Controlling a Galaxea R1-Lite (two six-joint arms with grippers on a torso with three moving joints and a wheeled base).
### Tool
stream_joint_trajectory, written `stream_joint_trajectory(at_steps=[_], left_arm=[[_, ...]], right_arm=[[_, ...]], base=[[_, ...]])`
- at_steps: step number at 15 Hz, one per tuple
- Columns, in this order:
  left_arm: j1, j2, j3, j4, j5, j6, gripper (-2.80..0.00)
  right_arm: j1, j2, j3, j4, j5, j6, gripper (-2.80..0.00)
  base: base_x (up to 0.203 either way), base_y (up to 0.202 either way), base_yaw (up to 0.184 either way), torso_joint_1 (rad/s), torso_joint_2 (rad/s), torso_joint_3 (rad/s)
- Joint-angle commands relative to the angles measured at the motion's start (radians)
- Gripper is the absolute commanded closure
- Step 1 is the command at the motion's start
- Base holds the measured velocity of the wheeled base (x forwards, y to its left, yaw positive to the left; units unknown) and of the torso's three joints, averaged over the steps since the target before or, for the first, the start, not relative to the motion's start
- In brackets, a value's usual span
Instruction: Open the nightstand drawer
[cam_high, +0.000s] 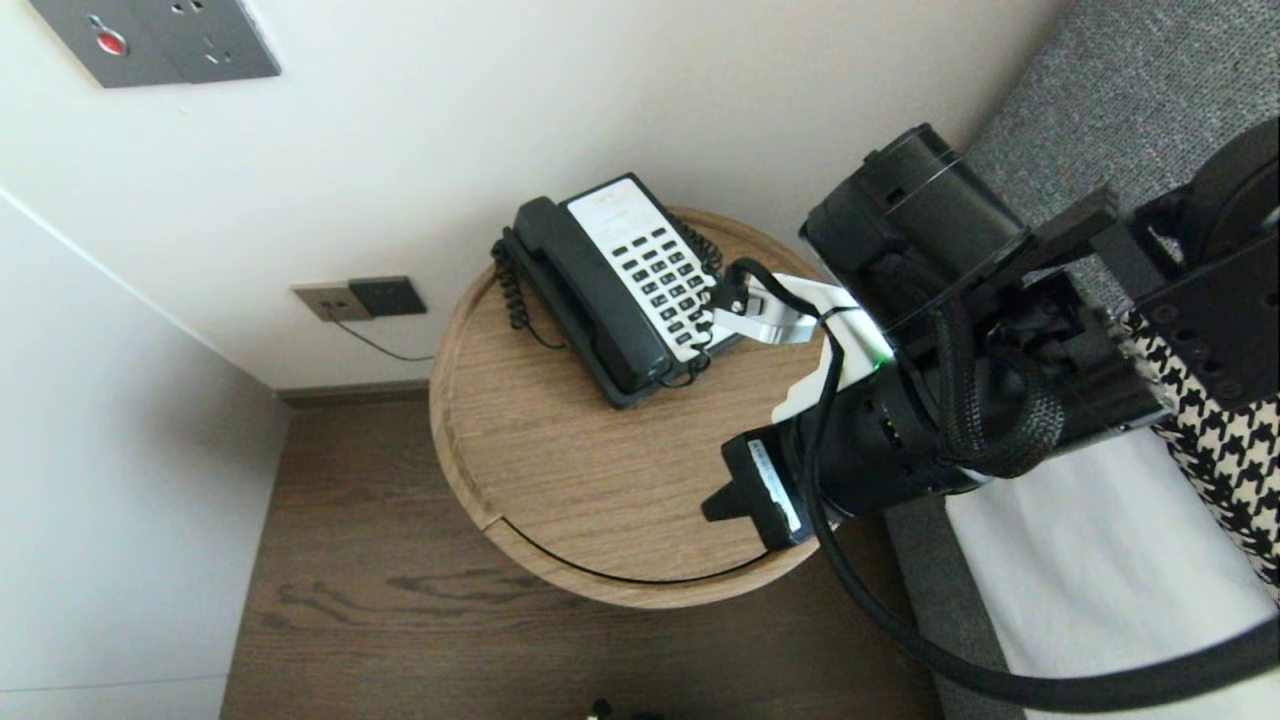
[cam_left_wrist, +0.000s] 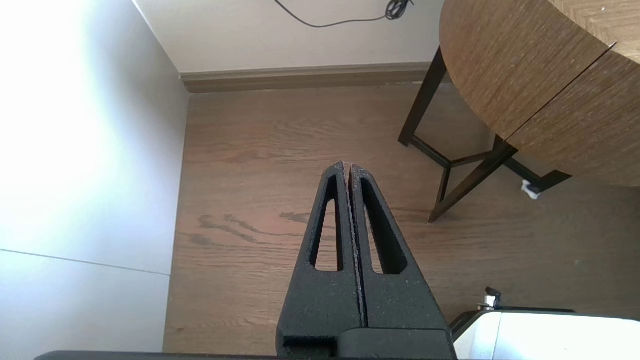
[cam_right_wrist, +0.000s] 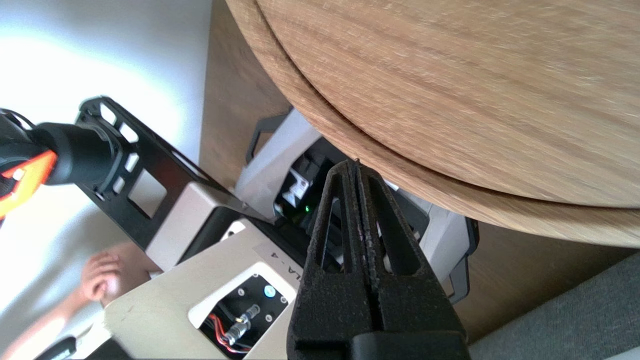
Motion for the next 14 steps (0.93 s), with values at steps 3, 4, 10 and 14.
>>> stream_joint_trajectory(at_steps=[3, 4, 10, 14], left_arm=[[0.001, -0.002, 0.000, 0.000, 0.000, 0.000, 0.00], [0.001, -0.002, 0.000, 0.000, 0.000, 0.000, 0.00], [0.001, -0.002, 0.000, 0.000, 0.000, 0.000, 0.00], [0.001, -0.002, 0.000, 0.000, 0.000, 0.000, 0.00]], right_arm=[[0.016, 0.073, 0.002, 0.003, 0.003, -0.006, 0.00], [0.022, 0.083, -0.003, 0.003, 0.004, -0.006, 0.00], [0.025, 0.132, -0.010, -0.002, 0.006, -0.008, 0.00], [0.025, 0.150, -0.020, -0.002, 0.006, -0.008, 0.00]], base=[[0.000, 0.000, 0.000, 0.000, 0.00, 0.000], [0.000, 0.000, 0.000, 0.000, 0.00, 0.000], [0.000, 0.000, 0.000, 0.000, 0.00, 0.000], [0.000, 0.000, 0.000, 0.000, 0.00, 0.000]])
